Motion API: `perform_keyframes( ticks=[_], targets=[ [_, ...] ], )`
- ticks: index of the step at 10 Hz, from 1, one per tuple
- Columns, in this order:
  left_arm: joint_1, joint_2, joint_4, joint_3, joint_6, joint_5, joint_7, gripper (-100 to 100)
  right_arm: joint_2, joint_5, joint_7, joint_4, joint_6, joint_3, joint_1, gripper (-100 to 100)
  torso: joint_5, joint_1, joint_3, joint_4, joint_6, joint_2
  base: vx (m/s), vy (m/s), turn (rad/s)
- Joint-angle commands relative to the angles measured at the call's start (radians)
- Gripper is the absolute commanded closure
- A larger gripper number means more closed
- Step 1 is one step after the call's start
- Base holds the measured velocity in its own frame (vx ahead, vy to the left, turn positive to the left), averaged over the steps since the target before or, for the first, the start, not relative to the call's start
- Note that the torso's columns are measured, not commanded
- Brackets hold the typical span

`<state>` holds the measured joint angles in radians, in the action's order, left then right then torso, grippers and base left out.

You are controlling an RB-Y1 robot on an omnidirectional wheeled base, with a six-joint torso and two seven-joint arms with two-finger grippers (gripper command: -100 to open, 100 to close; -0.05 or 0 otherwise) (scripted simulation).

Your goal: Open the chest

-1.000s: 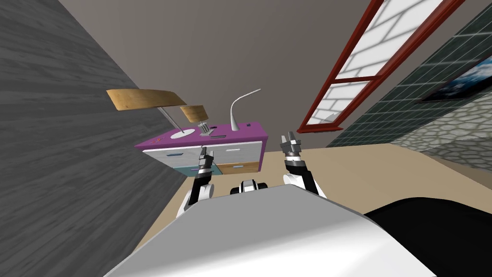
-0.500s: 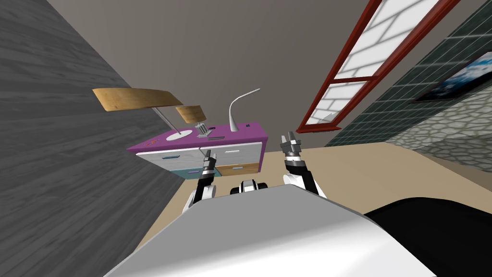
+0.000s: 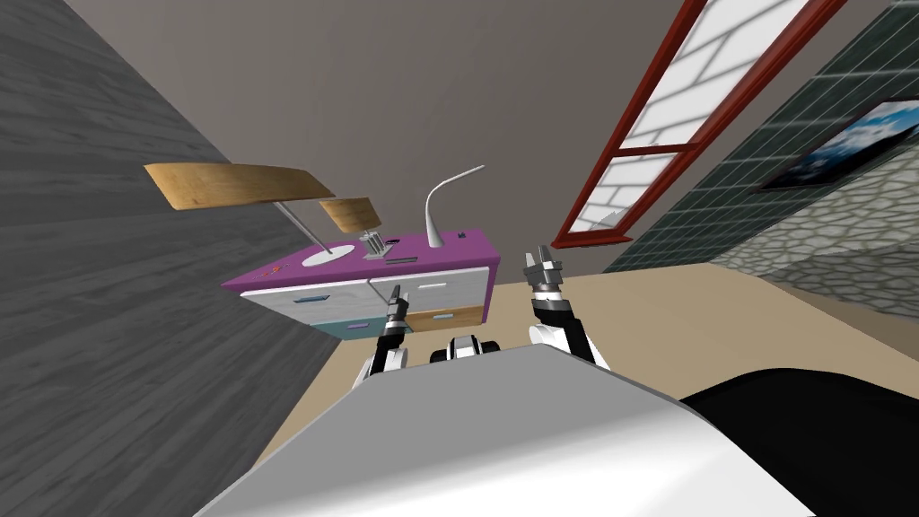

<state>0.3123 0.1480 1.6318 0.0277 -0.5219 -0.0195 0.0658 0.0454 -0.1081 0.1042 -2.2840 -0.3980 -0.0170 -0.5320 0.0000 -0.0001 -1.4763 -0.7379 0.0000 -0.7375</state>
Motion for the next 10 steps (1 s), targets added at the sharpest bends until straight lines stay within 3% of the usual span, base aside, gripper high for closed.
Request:
perform_keyframes(
  ticks=[1, 5, 10],
  targets=[
    [-0.014, -0.008, -0.058, 0.007, -0.007, 0.005, -0.007, -100, 0.000, 0.000, 0.000, 0.000, 0.000, 0.000, 0.000, 0, 0.000, 0.000, 0.000, 0.000, 0.000, 0.000, 0.032, 0.005, -0.014],
    [-0.039, -0.027, -0.176, 0.022, -0.031, 0.013, -0.016, -100, 0.000, 0.000, 0.000, 0.000, 0.000, 0.000, 0.000, 0, 0.000, 0.000, 0.000, 0.000, 0.000, 0.000, 0.036, 0.009, -0.037],
    [-0.058, -0.055, -0.269, 0.033, -0.050, 0.020, -0.024, -100, 0.000, 0.000, 0.000, 0.000, 0.000, 0.000, 0.000, 0, 0.000, 0.000, 0.000, 0.000, 0.000, -0.001, 0.028, 0.004, -0.026]
  ],
)
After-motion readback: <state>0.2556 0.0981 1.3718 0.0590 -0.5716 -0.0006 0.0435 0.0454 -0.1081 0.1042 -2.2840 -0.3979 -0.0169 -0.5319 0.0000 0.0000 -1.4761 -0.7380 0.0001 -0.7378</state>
